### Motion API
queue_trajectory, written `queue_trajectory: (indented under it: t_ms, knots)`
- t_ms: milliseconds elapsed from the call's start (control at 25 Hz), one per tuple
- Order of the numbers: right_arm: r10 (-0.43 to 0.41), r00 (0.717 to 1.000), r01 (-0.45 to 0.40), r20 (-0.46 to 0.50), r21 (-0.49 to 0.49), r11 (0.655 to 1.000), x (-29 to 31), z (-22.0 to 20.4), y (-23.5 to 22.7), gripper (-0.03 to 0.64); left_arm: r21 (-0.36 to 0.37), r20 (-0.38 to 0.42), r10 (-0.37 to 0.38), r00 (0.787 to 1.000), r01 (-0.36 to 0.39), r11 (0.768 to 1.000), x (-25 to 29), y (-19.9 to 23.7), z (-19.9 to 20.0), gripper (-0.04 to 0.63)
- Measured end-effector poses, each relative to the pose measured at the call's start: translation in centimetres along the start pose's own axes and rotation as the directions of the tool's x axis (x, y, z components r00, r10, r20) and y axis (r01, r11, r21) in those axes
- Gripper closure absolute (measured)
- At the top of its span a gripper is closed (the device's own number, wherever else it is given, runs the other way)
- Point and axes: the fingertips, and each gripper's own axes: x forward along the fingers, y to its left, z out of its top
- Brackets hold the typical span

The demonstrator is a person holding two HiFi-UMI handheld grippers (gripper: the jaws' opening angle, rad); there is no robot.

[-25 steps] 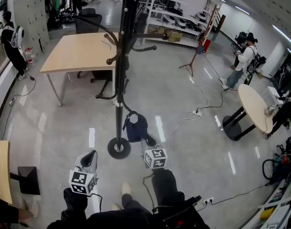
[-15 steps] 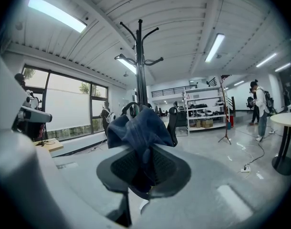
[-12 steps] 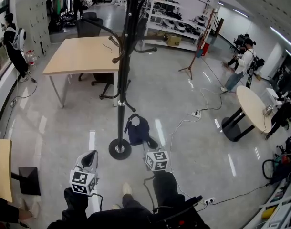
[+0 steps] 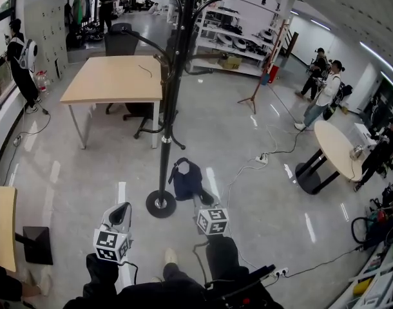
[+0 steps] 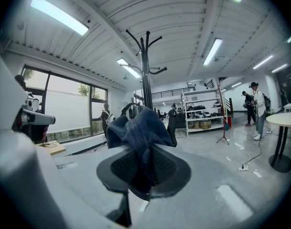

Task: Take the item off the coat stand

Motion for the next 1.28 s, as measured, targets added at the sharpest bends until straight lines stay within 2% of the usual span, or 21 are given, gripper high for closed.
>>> queue_trajectory:
  t_ms: [1280]
  knots:
    - [-0.037, 0.996, 0.038, 0.084, -0.011, 0.999, -11.5, 4.3, 6.8, 0.568, 0.027, 0.096, -0.014, 0.995, 0.012, 1.000, -8.7, -1.5, 1.8, 0.594]
